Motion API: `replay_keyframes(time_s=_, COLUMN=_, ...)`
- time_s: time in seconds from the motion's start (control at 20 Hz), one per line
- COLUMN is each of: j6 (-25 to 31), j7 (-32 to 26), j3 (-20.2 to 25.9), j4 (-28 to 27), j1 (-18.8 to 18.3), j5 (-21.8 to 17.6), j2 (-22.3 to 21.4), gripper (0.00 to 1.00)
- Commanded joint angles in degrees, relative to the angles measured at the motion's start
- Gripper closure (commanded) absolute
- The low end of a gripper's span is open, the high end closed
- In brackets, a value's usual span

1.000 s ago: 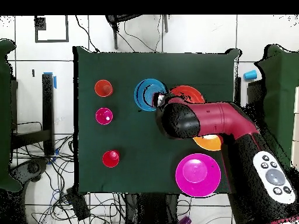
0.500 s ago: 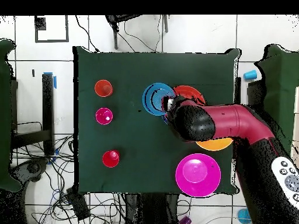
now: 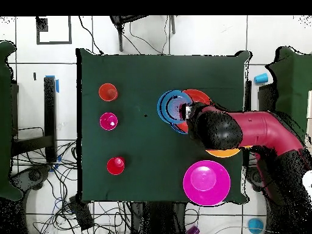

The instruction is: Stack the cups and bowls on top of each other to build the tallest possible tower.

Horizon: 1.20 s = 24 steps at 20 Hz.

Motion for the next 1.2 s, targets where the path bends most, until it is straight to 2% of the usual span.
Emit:
replay_keyframes(time_s=0.05, j6=8.0, j7=-20.9, j3=4.1, j4=2.2, j1=-1.1, j5=-5.1, j2=2.5, gripper=1.0)
replay_keyframes(time_s=0.45, j6=8.0, j7=-22.1, j3=3.6, j4=1.1, j1=-1.9, j5=-7.9, j2=5.3, gripper=1.0)
replay_keyframes(time_s=1.2, j6=8.0, j7=-23.0, j3=5.3, j4=0.1, j1=-4.4, j5=-10.7, j2=8.4, gripper=1.0)
